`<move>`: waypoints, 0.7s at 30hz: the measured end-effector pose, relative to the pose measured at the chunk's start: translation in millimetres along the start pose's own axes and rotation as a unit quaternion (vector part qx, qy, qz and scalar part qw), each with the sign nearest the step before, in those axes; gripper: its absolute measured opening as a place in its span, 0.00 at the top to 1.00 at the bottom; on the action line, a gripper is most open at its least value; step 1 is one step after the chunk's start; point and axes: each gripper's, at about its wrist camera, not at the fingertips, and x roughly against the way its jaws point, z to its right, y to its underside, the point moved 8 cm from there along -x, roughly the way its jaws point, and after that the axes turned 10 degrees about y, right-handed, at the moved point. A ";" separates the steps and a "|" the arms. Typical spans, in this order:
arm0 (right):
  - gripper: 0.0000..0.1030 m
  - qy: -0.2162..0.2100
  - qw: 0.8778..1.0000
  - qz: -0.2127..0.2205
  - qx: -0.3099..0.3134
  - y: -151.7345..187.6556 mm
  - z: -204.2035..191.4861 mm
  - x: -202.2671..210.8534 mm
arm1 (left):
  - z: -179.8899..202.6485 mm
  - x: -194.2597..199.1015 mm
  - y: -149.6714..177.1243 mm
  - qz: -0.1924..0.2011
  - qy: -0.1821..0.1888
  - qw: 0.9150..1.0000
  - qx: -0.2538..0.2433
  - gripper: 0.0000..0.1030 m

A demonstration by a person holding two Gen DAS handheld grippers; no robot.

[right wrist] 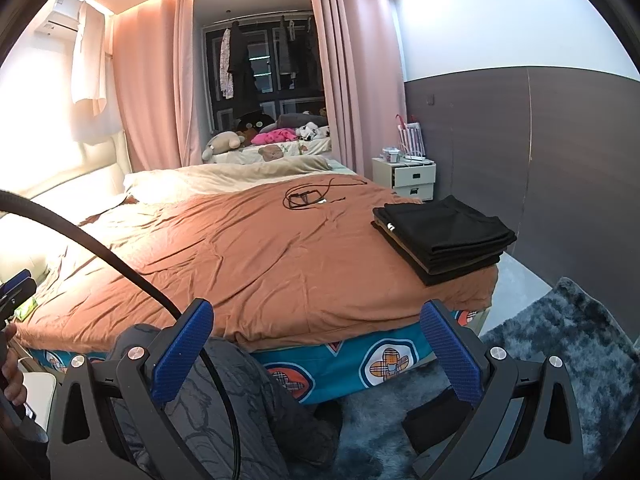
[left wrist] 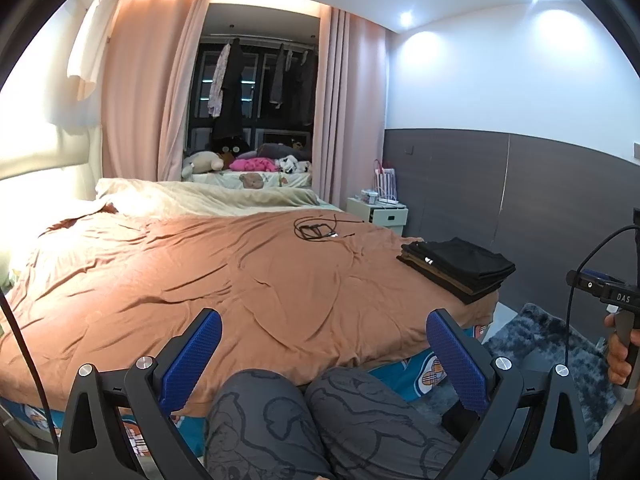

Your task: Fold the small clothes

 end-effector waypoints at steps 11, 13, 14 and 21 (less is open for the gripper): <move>0.00 0.001 1.000 0.000 0.007 1.1 0.2 -2.4 | 1.0 2.1 -0.7 0.005 -0.012 1.000 0.002 0.00; 0.00 -0.001 1.000 0.000 0.007 0.9 -1.1 -2.1 | 0.0 2.1 -0.6 0.005 -0.014 1.000 0.005 0.00; 0.00 -0.001 1.000 0.000 0.008 1.2 -1.2 -2.0 | -0.7 3.0 -0.5 0.007 -0.015 1.000 0.006 0.00; 0.00 -0.002 1.000 0.001 0.010 0.0 -2.6 -3.3 | 0.1 5.4 -2.0 0.010 -0.011 1.000 0.004 0.00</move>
